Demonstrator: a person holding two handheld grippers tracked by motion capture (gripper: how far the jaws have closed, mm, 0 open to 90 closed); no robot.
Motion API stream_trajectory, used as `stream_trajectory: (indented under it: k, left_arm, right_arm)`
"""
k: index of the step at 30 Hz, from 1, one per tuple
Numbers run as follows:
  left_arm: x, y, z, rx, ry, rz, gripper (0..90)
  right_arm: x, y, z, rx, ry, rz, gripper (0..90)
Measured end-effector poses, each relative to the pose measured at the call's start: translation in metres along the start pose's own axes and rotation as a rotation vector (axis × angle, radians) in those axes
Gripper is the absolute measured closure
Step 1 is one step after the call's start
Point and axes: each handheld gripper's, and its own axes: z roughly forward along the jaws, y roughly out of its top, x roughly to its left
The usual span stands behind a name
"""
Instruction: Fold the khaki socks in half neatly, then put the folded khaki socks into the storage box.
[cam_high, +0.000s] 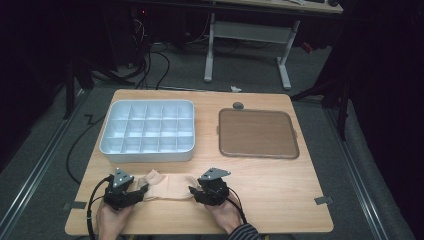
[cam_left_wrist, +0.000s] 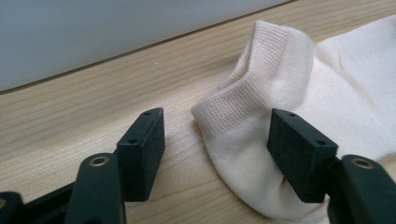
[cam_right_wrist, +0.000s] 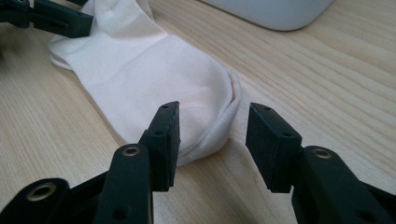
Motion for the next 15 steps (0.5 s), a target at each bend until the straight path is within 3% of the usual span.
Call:
stream_trajectory:
  k: [9, 15]
  left_arm:
    - [-0.0022, 0.0036, -0.0006, 0.018, -0.029, 0.012, 52.2]
    - [-0.0041, 0.0052, -0.0009, 0.029, -0.049, 0.018, 61.8]
  right_arm:
    - [-0.0006, -0.0030, 0.0047, 0.040, 0.019, 0.001, 67.5]
    - [0.0027, -0.0034, 0.0047, 0.044, 0.004, -0.035, 73.3]
